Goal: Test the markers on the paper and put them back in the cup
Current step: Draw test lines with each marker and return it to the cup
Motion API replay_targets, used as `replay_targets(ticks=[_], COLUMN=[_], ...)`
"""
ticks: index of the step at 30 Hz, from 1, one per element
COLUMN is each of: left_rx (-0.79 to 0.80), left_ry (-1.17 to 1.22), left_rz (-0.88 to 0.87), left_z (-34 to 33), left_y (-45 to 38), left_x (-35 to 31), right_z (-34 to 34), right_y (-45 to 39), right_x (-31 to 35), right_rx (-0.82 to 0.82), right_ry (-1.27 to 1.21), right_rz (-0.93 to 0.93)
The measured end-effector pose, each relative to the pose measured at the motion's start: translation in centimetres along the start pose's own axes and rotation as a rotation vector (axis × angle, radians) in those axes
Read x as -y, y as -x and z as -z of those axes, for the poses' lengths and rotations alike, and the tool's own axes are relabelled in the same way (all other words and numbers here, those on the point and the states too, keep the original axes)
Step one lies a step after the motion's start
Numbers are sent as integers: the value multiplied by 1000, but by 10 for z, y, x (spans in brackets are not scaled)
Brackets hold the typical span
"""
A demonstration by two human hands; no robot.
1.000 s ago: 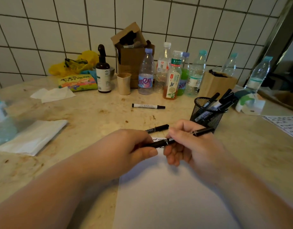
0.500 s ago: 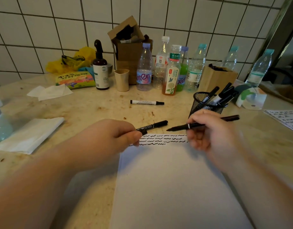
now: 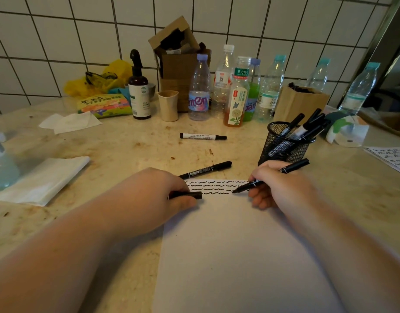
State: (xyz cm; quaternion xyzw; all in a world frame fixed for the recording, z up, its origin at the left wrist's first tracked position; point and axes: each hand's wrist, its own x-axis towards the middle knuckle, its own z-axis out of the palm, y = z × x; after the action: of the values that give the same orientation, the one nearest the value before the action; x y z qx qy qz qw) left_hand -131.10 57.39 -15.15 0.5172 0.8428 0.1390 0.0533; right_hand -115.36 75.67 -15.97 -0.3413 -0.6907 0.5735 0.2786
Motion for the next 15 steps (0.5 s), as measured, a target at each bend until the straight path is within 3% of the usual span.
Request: replay_targets(ticks=[15], left_rx=[21], left_ry=[29], left_rz=[15], left_z=[-2], left_y=[-2], left_x=[3], right_z=[-3], right_y=[-2], right_x=[-5], right_rx=[11], right_ry=[22], right_rz=[43])
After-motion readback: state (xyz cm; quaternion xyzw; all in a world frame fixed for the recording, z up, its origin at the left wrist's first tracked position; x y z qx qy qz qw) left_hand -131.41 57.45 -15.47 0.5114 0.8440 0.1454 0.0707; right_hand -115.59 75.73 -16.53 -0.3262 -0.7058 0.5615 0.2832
